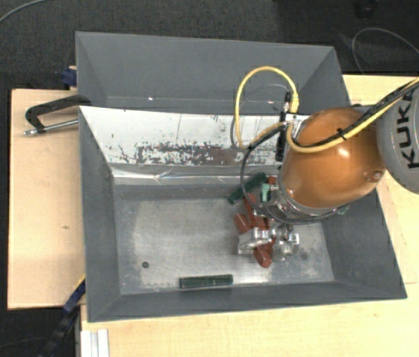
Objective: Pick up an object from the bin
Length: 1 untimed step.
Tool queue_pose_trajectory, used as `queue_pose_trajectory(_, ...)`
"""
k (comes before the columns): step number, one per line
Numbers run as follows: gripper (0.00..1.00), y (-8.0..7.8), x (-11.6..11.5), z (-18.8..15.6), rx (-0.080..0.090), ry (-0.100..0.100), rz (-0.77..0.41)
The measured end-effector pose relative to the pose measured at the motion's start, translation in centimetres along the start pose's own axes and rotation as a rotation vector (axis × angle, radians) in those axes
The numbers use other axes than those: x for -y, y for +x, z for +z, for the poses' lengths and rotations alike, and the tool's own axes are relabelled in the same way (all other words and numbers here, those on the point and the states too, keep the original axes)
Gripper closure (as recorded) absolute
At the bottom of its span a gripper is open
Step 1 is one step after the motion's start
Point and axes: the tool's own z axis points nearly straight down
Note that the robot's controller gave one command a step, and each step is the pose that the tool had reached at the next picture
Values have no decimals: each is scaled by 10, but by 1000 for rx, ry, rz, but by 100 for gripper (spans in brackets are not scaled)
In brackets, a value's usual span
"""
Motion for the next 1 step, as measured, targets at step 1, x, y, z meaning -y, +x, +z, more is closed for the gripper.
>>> queue_pose_trajectory(1, 100, -2, 2, -29, 0, -2, 3)
